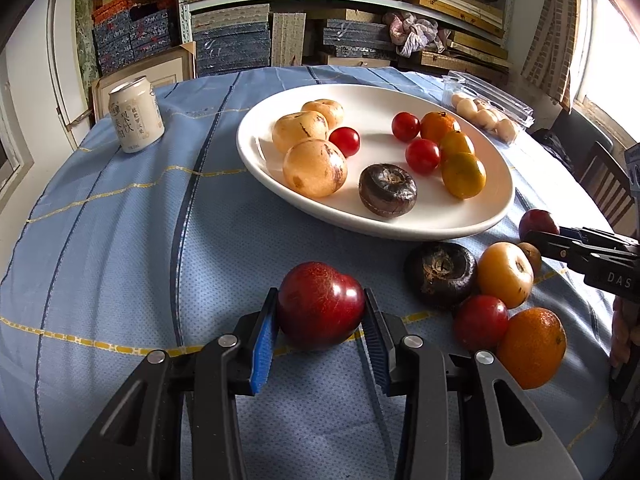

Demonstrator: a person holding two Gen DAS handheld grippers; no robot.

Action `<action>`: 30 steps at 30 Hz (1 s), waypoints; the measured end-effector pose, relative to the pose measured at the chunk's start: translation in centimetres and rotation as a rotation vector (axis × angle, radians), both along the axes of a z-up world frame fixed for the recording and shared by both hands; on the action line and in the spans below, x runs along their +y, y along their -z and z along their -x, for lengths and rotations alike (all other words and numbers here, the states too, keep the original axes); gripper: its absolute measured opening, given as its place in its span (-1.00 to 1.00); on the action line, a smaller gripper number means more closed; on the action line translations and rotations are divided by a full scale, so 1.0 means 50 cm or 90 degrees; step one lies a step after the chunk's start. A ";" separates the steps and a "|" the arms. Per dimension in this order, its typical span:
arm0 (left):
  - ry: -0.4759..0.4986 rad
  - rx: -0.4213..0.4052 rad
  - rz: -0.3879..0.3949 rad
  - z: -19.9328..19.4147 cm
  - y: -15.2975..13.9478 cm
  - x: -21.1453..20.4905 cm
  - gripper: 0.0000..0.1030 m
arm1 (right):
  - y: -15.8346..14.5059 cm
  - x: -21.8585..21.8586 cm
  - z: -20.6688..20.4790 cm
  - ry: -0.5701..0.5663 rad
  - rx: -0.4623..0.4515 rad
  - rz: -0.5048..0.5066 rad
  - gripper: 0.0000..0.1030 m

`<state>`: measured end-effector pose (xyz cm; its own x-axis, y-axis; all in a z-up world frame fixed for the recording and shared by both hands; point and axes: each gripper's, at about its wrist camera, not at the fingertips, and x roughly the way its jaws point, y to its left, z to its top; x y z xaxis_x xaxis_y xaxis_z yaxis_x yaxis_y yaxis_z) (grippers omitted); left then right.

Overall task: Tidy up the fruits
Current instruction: 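Carry both red apples over the white plate and open both tools to release them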

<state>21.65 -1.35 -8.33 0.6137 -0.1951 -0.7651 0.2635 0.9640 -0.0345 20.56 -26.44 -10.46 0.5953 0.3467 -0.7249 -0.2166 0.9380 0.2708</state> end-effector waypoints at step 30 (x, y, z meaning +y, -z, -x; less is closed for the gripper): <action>0.038 -0.044 0.006 -0.118 -0.096 -0.123 -0.23 | -0.216 0.056 -0.151 0.026 -0.150 -0.074 -0.28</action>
<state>27.52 -7.48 -3.52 0.6523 -0.2397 -0.7191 0.3223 0.9464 -0.0231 28.13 -23.63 0.33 0.7581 0.3915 -0.5216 -0.2488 0.9129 0.3236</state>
